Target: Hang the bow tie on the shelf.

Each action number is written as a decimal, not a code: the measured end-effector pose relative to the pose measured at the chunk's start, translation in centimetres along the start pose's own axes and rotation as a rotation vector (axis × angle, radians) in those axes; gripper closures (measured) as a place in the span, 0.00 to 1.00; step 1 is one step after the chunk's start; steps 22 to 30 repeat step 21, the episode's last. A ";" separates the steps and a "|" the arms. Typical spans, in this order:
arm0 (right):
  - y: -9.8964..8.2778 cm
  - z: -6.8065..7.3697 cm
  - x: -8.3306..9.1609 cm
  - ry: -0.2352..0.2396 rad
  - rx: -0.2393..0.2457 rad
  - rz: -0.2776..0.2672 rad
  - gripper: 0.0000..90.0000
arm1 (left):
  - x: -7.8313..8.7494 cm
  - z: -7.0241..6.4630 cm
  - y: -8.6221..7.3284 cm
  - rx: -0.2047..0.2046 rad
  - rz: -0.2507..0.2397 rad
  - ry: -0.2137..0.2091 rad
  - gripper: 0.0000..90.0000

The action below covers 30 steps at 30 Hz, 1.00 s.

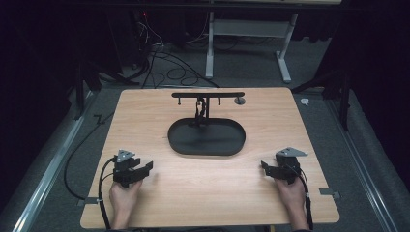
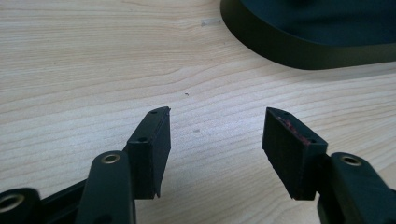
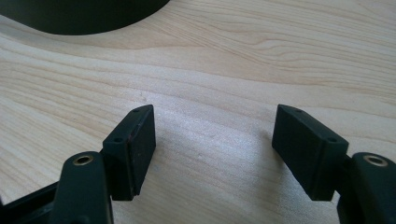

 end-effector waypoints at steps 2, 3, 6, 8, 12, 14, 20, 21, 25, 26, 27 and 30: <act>0.0 0.0 0.0 0.000 0.000 0.000 0.35 | -0.2 0.0 -0.1 -0.008 0.005 0.007 0.47; 0.0 0.0 0.0 0.000 0.000 0.000 0.35 | -0.7 -0.1 -0.3 -0.023 0.015 0.018 0.47; 0.0 0.0 0.0 0.000 0.001 0.000 0.35 | -1.1 -0.2 -0.4 -0.036 0.022 0.031 0.47; 0.0 0.0 0.0 0.000 0.000 0.000 0.35 | -1.7 -0.4 -0.7 -0.073 0.039 0.054 0.46; 0.0 0.0 0.0 0.000 0.000 0.000 0.35 | -2.4 -0.4 -1.1 -0.110 0.041 0.085 0.44; 0.0 0.0 0.0 0.000 0.001 0.000 0.35 | -2.5 -0.4 -1.1 -0.108 0.028 0.088 0.43; 0.0 0.0 0.0 -0.001 0.000 0.000 0.35 | -2.5 -0.5 -1.2 -0.103 0.005 0.098 0.42; 0.0 0.0 0.0 -0.001 -0.001 0.000 0.35 | -2.4 -0.5 -1.2 -0.100 0.005 0.100 0.42; 0.0 0.0 0.0 -0.001 -0.001 0.000 0.35 | -2.4 -0.5 -1.2 -0.100 0.005 0.100 0.42; 0.0 0.0 0.0 -0.001 -0.001 0.000 0.35 | -2.4 -0.5 -1.2 -0.100 0.005 0.100 0.42; 0.0 0.0 0.0 -0.001 -0.001 0.000 0.35 | -2.4 -0.5 -1.2 -0.100 0.005 0.100 0.42; 0.0 0.0 0.0 -0.001 -0.001 0.000 0.35 | -2.4 -0.5 -1.2 -0.100 0.005 0.100 0.42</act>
Point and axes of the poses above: each handheld gripper's, and its own axes: x roughly backward along the jaws, y roughly out of its top, z roughly to its left, the point moved 10 cm from there along -x, roughly forward along the jaws, and after that the axes turned 4 degrees about -z, right-handed, at the moved point
